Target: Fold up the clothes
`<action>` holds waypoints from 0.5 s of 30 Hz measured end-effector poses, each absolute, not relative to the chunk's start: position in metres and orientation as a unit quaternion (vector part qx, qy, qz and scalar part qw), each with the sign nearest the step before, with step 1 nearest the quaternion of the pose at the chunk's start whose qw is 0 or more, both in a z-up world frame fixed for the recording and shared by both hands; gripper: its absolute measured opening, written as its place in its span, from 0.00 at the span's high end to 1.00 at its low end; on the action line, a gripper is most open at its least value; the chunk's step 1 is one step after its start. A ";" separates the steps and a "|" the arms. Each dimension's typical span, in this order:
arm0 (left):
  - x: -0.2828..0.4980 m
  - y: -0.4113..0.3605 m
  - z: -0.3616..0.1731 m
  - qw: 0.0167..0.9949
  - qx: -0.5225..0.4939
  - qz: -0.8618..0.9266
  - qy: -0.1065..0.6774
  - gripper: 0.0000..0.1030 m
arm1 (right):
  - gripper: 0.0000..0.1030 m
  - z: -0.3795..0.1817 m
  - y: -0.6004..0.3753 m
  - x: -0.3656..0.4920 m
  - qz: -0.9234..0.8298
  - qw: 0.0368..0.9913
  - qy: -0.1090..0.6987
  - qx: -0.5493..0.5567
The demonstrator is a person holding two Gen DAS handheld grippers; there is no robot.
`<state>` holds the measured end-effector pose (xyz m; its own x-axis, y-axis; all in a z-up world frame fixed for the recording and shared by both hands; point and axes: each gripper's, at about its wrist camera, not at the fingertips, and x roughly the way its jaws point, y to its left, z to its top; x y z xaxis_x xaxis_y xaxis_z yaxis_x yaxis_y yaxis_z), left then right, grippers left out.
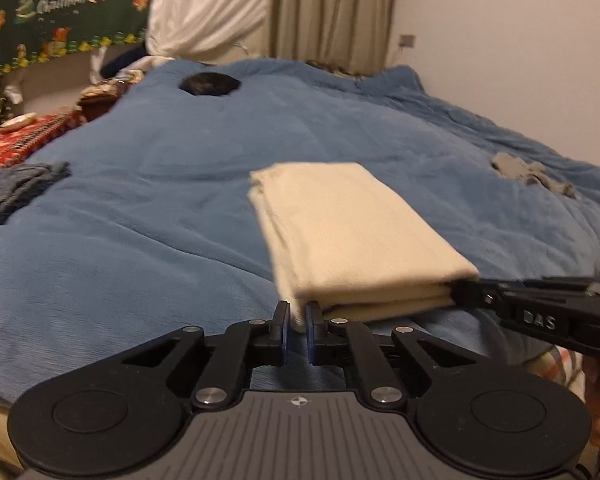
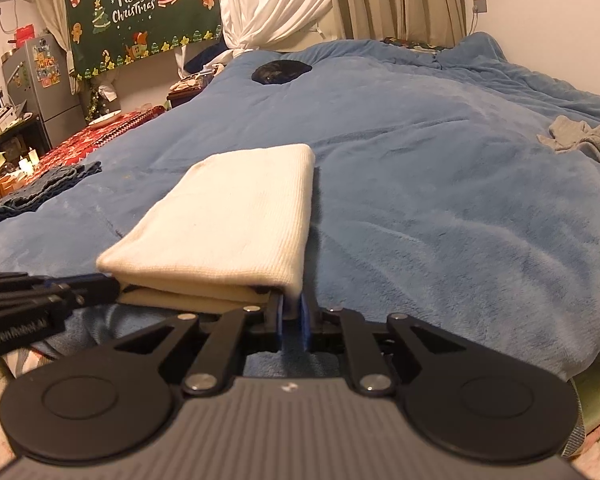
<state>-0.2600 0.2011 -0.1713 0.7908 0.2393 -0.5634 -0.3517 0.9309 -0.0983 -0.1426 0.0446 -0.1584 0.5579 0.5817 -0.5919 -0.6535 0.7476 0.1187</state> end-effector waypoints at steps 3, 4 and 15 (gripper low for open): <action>-0.254 0.187 -0.174 0.943 -0.046 0.165 0.285 0.74 | 0.88 -0.158 0.044 -0.142 0.351 0.880 0.315 -0.056; -0.253 0.183 -0.175 0.943 -0.032 0.167 0.286 0.67 | 0.88 -0.158 0.044 -0.142 0.351 0.880 0.316 -0.056; -0.264 0.210 -0.175 0.936 -0.152 0.174 0.264 0.88 | 0.88 -0.157 0.042 -0.143 0.354 0.878 0.319 -0.053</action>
<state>-0.2643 0.2102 -0.1750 0.7999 0.2463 -0.5473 -0.4067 0.8931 -0.1924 -0.1427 0.0422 -0.1572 0.5461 0.5876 -0.5971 -0.6547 0.7440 0.1334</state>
